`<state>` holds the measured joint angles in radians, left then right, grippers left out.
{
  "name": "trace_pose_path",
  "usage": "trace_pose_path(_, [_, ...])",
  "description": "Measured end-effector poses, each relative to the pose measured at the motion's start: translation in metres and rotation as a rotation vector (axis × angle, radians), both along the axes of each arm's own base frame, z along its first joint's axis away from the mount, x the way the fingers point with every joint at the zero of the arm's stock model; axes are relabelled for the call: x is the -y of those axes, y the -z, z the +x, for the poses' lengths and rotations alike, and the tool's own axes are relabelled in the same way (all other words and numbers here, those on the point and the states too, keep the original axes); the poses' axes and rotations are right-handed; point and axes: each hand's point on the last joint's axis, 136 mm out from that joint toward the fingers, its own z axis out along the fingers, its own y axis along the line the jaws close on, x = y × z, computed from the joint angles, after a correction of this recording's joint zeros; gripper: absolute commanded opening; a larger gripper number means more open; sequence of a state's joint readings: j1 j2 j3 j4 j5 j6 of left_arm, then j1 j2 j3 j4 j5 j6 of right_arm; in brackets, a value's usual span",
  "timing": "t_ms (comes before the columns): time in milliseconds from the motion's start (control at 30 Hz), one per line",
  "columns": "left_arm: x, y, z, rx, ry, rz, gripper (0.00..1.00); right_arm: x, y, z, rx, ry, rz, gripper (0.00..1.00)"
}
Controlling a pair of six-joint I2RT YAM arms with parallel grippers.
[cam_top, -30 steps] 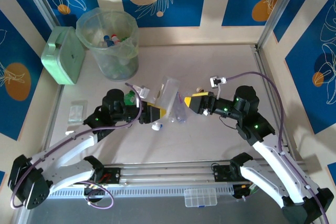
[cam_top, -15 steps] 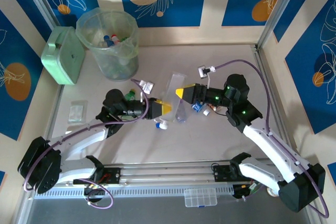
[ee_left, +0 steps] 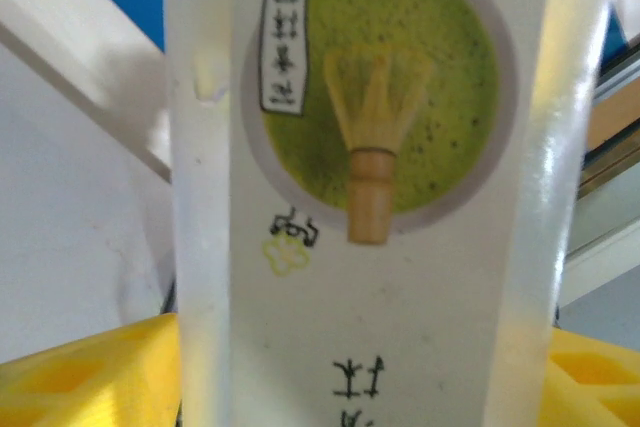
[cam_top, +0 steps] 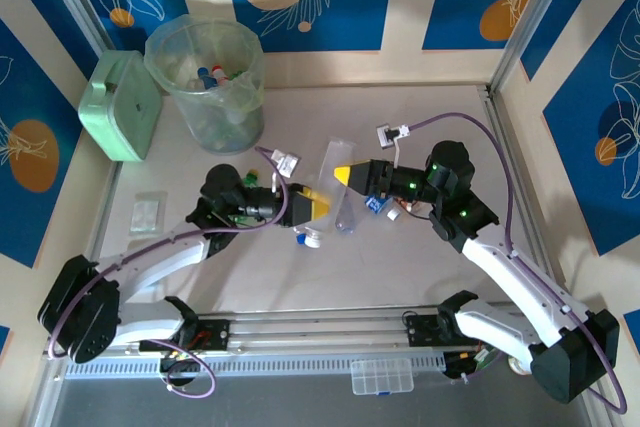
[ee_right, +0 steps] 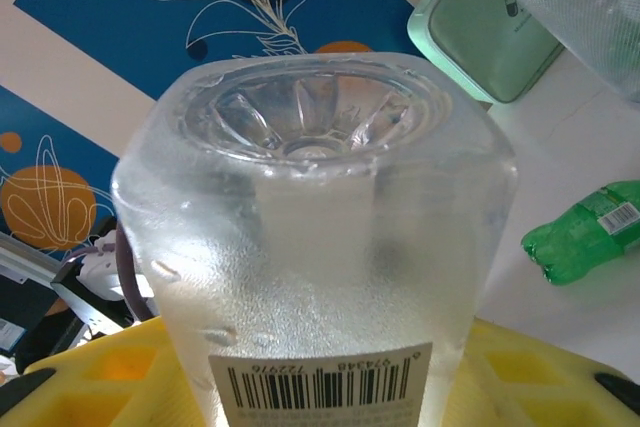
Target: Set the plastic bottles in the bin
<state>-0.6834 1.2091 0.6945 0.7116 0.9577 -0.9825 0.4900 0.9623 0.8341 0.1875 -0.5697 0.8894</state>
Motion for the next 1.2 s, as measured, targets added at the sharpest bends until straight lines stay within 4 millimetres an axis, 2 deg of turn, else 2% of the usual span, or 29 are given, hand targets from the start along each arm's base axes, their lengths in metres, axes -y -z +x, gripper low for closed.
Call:
trace_pose_path(167, [-0.004,-0.018,-0.004,0.117,-0.014,0.032,0.76,0.001,0.0,-0.004,-0.029,-0.023,0.008,0.5])
trace_pose_path(267, [-0.003,-0.02,-0.003,0.154,-0.012,0.051,0.74,0.0,-0.001,-0.008,-0.036,-0.043,0.01,0.5])
trace_pose_path(500, [0.001,-0.013,-0.001,0.155,0.008,0.075,0.71,0.001,0.002,-0.011,-0.054,-0.054,0.002,0.5])
trace_pose_path(800, [0.006,-0.016,0.003,0.16,0.028,0.079,0.72,-0.001,0.009,-0.019,-0.055,-0.1,-0.021,0.5])
trace_pose_path(967, [0.009,-0.01,0.001,0.134,0.067,0.095,0.72,0.0,0.014,-0.025,-0.042,-0.112,-0.042,0.5])
trace_pose_path(1200, [0.008,-0.005,-0.004,0.128,0.092,0.11,0.6,0.002,0.021,-0.027,-0.034,-0.099,-0.073,0.49])
